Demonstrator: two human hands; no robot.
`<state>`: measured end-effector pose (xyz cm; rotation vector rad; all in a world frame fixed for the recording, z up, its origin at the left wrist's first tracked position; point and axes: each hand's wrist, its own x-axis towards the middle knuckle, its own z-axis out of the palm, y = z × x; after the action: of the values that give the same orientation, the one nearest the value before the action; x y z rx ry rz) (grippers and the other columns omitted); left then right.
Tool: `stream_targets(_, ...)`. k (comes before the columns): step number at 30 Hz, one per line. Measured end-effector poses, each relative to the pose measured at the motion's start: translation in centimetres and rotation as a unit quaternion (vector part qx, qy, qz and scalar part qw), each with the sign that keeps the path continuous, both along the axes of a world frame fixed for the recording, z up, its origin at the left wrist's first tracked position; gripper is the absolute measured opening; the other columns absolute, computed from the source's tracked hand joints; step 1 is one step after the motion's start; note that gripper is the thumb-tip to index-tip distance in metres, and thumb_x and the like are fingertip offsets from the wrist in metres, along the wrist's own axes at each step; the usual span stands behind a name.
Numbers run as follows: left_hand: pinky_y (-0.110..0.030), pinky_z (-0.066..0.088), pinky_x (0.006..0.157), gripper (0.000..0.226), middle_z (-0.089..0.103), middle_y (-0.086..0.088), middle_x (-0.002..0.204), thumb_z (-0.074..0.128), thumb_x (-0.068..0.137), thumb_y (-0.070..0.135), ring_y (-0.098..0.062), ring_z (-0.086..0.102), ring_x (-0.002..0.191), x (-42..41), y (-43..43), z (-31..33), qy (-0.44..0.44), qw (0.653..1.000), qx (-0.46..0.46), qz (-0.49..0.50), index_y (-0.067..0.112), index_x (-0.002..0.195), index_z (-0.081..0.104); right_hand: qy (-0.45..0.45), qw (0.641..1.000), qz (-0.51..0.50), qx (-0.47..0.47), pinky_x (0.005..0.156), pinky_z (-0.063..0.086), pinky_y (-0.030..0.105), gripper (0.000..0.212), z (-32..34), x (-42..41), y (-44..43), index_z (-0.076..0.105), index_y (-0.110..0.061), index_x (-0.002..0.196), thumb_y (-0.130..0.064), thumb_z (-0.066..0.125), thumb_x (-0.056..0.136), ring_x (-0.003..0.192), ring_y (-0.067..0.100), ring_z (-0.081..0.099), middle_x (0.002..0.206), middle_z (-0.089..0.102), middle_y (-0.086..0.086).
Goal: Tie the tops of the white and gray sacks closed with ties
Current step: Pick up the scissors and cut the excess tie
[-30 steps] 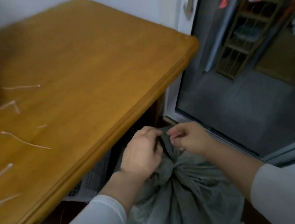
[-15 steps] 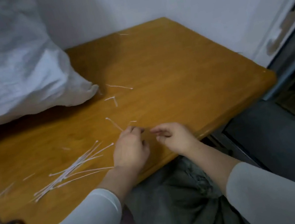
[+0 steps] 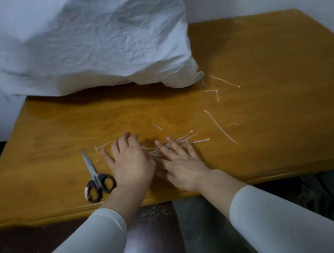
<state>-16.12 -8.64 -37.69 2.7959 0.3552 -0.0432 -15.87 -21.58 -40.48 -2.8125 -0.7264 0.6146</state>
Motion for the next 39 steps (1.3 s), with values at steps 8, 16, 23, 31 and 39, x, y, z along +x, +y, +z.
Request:
stream_targets(8, -0.049, 0.015, 0.112, 0.058, 0.02, -0.02, 0.148, 0.049, 0.089, 0.027, -0.037, 0.016, 0.138, -0.7, 7.1, -2.6, 0.097, 0.962, -0.031, 0.253, 0.007, 0.139, 0.027, 0.03, 0.995, -0.08, -0.041, 0.117, -0.01, 0.044, 0.052, -1.4, 1.7, 0.8, -0.003, -0.037, 0.147, -0.042, 0.018, 0.1, 0.144, 0.02, -0.018, 0.158, -0.014, -0.004)
stream_targets(16, -0.041, 0.046, 0.088, 0.041, 0.056, -0.018, 0.118, 0.059, 0.086, 0.026, -0.035, 0.052, 0.111, 1.0, 8.6, -3.2, 0.168, 0.949, -0.09, 0.251, 0.002, 0.119, 0.051, -0.074, 0.988, -0.109, 0.076, 0.117, 0.003, 0.033, 0.048, -0.7, 0.9, 3.2, 0.029, -0.019, 0.144, -0.036, 0.032, 0.099, 0.144, 0.018, 0.008, 0.155, 0.023, -0.001)
stream_targets(23, -0.031, 0.038, 0.057, 0.021, 0.058, -0.01, 0.072, 0.056, 0.092, 0.021, -0.026, 0.052, 0.068, 0.6, 5.1, -1.0, -0.016, 0.831, -0.464, 0.305, 0.008, 0.077, 0.059, 0.106, 0.905, -0.262, 0.319, 0.082, 0.053, 0.033, 0.026, 0.6, 0.0, 3.4, 0.065, -0.012, 0.113, -0.021, 0.051, 0.094, 0.092, 0.017, 0.062, 0.106, 0.067, 0.004)
stream_targets(31, -0.022, 0.043, 0.047, 0.012, 0.063, -0.006, 0.07, 0.065, 0.085, 0.018, -0.015, 0.056, 0.056, -0.2, -4.8, 1.2, 0.04, 0.761, -0.631, 0.146, 0.008, 0.079, 0.061, 0.234, 0.743, -0.386, 0.495, 0.034, 0.033, 0.017, 0.004, 3.1, -3.3, -5.5, 0.064, -0.01, 0.086, -0.013, 0.066, 0.084, 0.047, 0.006, 0.051, 0.074, 0.062, 0.008)
stream_targets(39, -0.018, 0.047, 0.046, 0.021, 0.058, 0.005, 0.048, 0.053, 0.093, 0.01, -0.009, 0.056, 0.047, -3.5, -19.5, 1.2, 0.158, 0.712, -0.684, 0.002, 0.01, 0.072, 0.054, 0.355, 0.506, -0.508, 0.6, 0.026, 0.015, 0.013, 0.028, 2.7, -10.7, -19.4, 0.057, -0.009, 0.083, -0.026, 0.038, 0.092, 0.033, 0.009, 0.04, 0.081, 0.057, 0.01)
